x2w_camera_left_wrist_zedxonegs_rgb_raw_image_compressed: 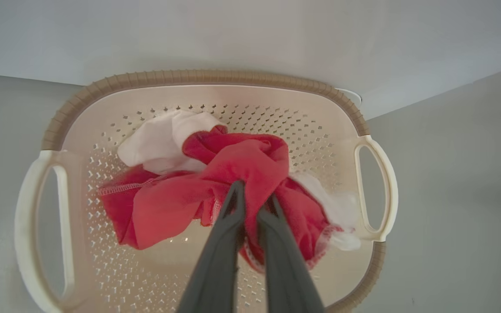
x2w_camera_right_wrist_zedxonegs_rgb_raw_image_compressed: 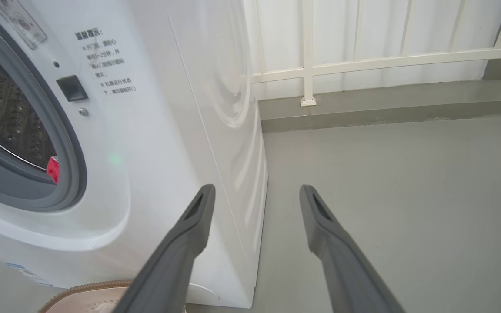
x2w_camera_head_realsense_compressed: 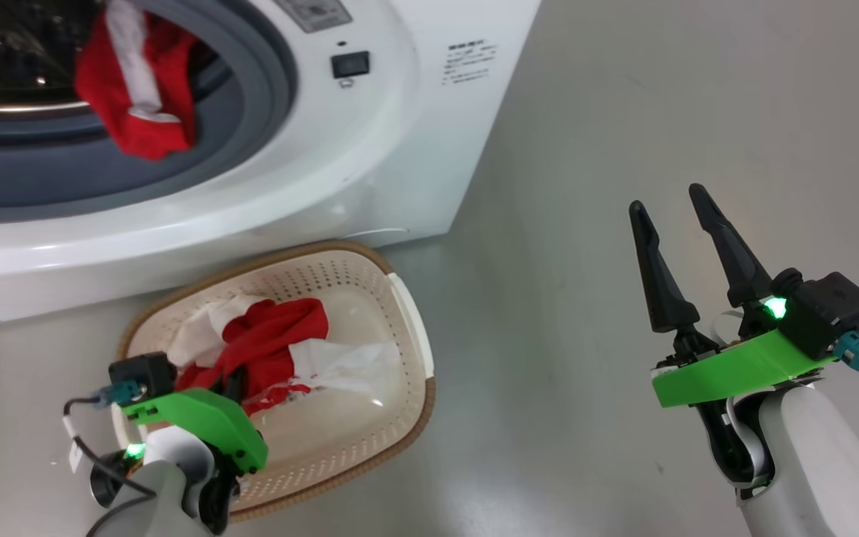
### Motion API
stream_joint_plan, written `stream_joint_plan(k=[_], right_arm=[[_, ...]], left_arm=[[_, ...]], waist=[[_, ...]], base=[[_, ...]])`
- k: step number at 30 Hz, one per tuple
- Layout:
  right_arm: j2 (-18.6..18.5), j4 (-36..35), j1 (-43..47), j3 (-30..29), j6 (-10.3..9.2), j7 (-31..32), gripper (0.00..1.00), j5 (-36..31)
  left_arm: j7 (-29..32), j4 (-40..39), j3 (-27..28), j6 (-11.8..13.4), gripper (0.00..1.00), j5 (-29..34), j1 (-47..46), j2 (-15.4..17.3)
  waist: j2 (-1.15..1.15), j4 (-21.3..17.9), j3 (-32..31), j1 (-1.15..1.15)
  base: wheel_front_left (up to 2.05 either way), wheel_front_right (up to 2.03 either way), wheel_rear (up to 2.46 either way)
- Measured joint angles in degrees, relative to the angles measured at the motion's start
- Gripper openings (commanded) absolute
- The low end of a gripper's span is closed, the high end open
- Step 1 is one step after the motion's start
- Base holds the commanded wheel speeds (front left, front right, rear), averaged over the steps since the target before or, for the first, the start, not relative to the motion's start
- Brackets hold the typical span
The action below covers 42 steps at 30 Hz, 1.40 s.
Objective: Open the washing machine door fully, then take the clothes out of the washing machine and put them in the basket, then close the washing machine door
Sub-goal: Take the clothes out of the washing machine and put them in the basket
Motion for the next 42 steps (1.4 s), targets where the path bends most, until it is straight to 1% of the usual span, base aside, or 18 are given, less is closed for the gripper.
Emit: stream_joint_plan(k=[2,8,17,18,19,22,23,24,27,35,42], right_arm=[[0.1,0.0,-0.1,-0.1,0.0,0.0,1.0,0.0],[0.4,-0.3,-0.8,0.0,0.01,0.0,1.0,0.0],[1.1,-0.2,-2.1,0.1,0.01,0.0,1.0,0.0],[1.1,-0.2,-2.1,0.1,0.01,0.0,1.0,0.0],[1.2,-0.1,-2.1,0.1,0.0,0.0,1.0,0.0],[1.3,0.2,-2.1,0.1,0.0,0.0,1.0,0.0],[1.3,0.2,-2.1,0.1,0.01,0.0,1.0,0.0],[1.3,0.3,-2.1,0.1,0.0,0.0,1.0,0.0],[1.2,0.6,-2.1,0.1,0.01,0.0,1.0,0.0],[0.8,1.3,-1.2,0.1,0.0,0.0,1.0,0.0],[0.0,2.1,2.9,-0.3,0.01,0.0,1.0,0.0]], left_arm=[[1.1,2.8,-0.4,-0.4,0.0,-0.2,-1.6,0.0],[2.3,8.7,-0.7,-0.4,0.0,-0.3,-4.8,0.1],[2.5,11.0,-1.4,-0.4,0.0,-0.4,-5.3,0.1],[2.5,11.0,-1.4,-0.4,0.14,-0.4,-5.3,0.1],[2.5,11.1,-1.5,-0.4,0.24,-0.4,-5.3,0.1],[1.9,11.3,-2.0,-0.3,0.42,-0.5,-5.3,0.1],[1.3,11.4,-2.1,-0.3,0.57,-0.5,-5.3,0.1],[0.4,11.4,-2.2,-0.3,1.0,-0.5,-5.3,0.1],[-2.5,11.4,-2.2,-0.3,1.0,-0.5,-5.3,0.1],[-7.2,11.4,-3.1,-0.8,1.0,-2.0,-4.4,-0.1],[-8.9,8.9,-3.8,-1.0,1.0,-2.8,0.3,-0.5]], waist=[[0.0,-0.6,0.7,0.0],[0.0,-1.9,3.0,0.0],[0.0,-2.5,4.4,0.0],[0.0,-2.5,4.4,0.0],[0.0,-2.4,4.3,0.0],[0.0,-2.1,3.8,0.0],[0.0,-2.0,3.5,0.0],[0.0,-1.9,3.2,0.0],[0.0,-1.6,2.0,0.0],[0.0,-0.6,-2.9,0.0],[0.0,0.4,-8.5,0.0]], base=[[0.0,0.0,0.0],[0.0,0.0,0.0],[0.0,0.0,0.0],[0.0,0.0,0.0],[0.0,0.0,0.0],[0.0,0.0,0.0],[0.0,0.0,0.0],[0.0,0.0,0.0],[0.0,0.0,0.0],[0.0,0.0,0.0],[0.0,0.0,0.0]])
